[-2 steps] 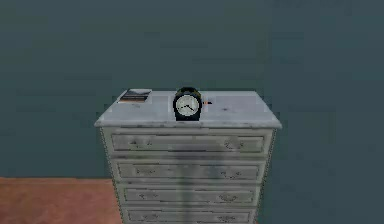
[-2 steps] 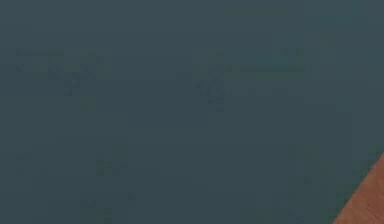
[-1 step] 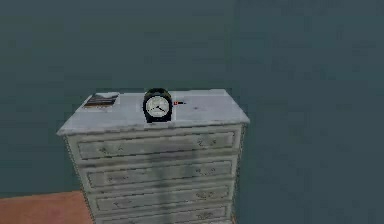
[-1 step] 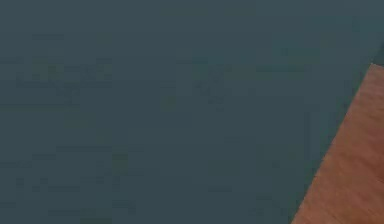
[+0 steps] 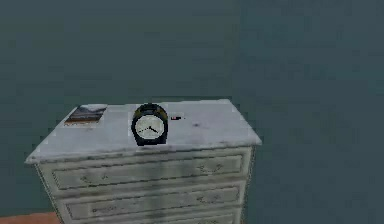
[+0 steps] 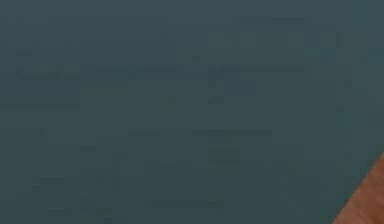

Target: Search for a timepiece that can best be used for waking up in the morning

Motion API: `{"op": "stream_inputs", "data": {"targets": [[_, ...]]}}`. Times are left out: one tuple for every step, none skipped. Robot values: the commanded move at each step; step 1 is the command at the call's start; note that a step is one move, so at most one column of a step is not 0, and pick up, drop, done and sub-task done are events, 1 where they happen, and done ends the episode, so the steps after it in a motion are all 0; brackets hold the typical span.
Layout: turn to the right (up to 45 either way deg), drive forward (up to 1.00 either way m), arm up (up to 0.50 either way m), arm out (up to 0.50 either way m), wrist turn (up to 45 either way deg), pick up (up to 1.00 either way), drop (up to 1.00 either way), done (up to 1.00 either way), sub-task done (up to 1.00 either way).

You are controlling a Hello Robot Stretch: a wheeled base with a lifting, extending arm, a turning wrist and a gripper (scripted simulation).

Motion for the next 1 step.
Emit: {"op": "stream_inputs", "data": {"targets": [[-12.0, 0.0, 0.0, 0.0, 0.0, 0.0, 0.0, 0.0, 0.0]]}}
